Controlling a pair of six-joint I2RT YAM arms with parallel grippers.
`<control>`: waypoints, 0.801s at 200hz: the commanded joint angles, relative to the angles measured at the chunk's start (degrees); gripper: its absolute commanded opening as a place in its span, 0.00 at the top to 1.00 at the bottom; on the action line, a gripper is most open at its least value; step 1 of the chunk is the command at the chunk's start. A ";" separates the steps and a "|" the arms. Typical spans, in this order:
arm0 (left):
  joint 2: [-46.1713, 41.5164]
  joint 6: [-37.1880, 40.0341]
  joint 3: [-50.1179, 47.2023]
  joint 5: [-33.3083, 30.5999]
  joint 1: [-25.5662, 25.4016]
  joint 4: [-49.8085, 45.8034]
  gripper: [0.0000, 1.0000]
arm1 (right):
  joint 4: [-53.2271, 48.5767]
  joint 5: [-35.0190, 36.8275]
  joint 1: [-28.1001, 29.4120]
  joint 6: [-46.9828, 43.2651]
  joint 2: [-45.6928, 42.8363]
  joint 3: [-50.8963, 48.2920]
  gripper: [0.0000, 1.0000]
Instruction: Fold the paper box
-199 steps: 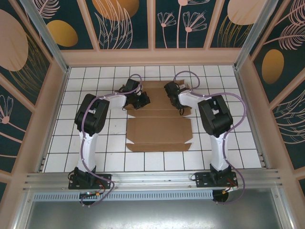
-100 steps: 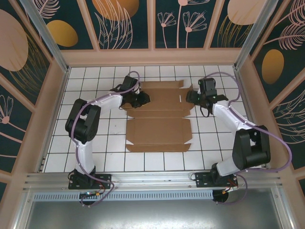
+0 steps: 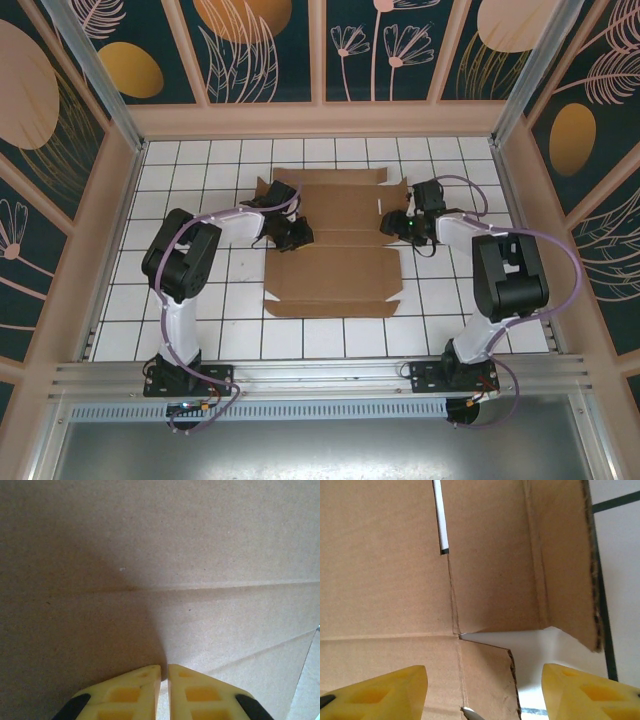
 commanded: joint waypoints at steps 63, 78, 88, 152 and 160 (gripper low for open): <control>3.43 0.13 1.67 -2.00 0.08 -3.63 0.87 | 4.92 -12.13 1.75 2.65 -2.24 -0.13 0.48; 3.65 0.33 2.13 -1.82 -0.16 -4.10 0.87 | 5.81 -13.03 2.96 3.11 -0.63 0.11 0.48; 3.64 0.47 2.15 -1.74 -0.12 -4.07 0.87 | 6.21 -13.11 3.80 3.34 1.15 0.46 0.48; 5.51 2.74 8.89 1.36 -3.07 -6.93 0.80 | 3.49 3.22 5.05 3.07 -10.84 1.78 0.50; 5.83 3.01 10.86 2.08 -3.57 -7.57 0.78 | 3.33 4.25 5.36 2.88 -12.52 2.14 0.49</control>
